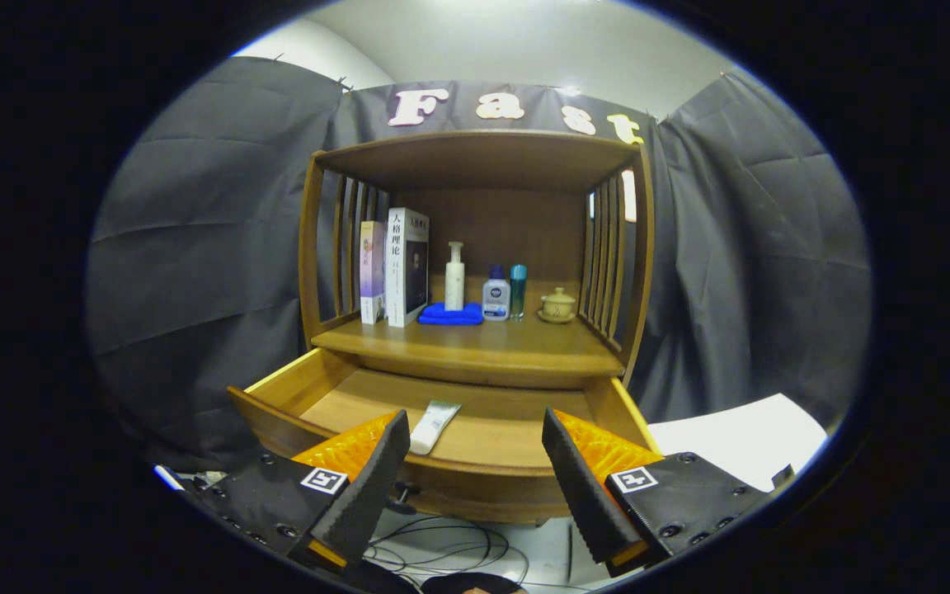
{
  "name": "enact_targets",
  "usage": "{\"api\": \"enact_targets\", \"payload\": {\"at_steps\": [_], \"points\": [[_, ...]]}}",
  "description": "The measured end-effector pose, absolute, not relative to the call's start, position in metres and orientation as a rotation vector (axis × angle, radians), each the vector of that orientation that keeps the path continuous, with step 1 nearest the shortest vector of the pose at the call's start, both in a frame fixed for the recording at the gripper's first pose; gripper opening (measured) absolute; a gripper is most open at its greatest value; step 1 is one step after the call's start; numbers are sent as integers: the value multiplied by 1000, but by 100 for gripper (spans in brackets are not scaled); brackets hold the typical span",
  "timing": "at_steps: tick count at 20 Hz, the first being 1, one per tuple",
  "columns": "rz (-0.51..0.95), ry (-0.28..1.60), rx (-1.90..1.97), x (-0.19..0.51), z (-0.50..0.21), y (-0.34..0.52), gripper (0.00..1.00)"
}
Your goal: Pull open the drawer, take out the items inside it, and place them on the countertop above the cabinet.
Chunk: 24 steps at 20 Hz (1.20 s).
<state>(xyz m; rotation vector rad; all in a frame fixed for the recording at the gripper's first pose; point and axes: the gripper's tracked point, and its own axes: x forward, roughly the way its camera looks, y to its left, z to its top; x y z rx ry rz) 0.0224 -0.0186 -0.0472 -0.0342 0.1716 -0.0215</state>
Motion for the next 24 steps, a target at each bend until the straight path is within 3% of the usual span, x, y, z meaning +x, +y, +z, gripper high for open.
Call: {"api": "enact_targets", "payload": {"at_steps": [14, 24], "points": [[99, 294, -35, 140, -12, 16, 100], [231, 603, -106, 206, -89, 52, 100]]}}
